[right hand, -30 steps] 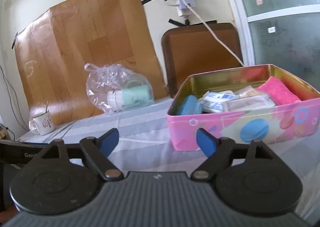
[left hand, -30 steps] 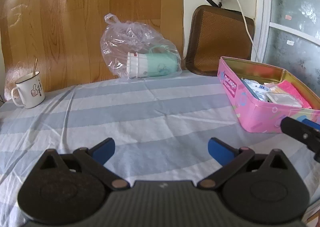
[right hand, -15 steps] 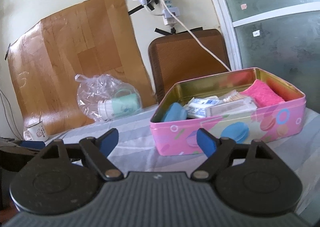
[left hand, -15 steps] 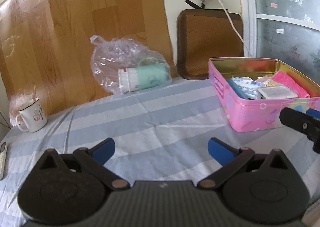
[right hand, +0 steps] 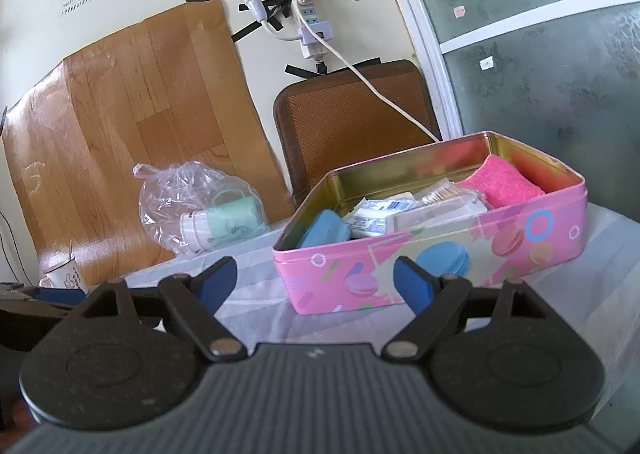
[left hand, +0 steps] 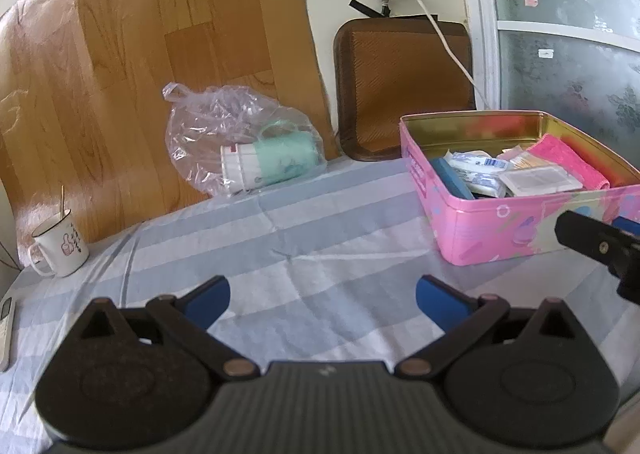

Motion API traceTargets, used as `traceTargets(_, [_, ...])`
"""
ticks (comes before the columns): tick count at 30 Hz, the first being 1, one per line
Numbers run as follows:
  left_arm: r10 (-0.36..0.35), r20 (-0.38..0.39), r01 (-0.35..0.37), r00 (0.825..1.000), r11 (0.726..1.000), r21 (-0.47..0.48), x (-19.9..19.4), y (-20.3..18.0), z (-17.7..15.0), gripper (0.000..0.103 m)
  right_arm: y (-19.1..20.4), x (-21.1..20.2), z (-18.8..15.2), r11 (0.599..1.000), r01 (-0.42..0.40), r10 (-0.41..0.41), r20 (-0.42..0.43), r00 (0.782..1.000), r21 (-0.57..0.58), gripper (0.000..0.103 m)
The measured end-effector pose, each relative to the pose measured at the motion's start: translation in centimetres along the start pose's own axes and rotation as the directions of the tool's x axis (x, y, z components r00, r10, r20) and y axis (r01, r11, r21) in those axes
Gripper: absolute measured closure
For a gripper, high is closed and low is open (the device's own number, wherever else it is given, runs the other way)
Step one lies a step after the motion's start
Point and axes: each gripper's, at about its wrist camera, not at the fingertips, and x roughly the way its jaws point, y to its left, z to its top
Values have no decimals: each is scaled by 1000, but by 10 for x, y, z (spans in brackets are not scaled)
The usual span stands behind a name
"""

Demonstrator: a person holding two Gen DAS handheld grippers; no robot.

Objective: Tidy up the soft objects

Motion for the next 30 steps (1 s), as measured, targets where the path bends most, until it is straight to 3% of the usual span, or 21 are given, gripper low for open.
traceTargets(20, [-2, 10, 1, 1000, 1000, 20, -2, -10, -1, 0, -5, -1, -2, 1000, 2, -2, -3, 1000, 5, 15])
traceTargets(30, [-75, -6, 75, 997, 997, -12, 1, -5, -5, 0, -6, 2, -3, 1000, 0, 0, -12, 1000, -5, 15])
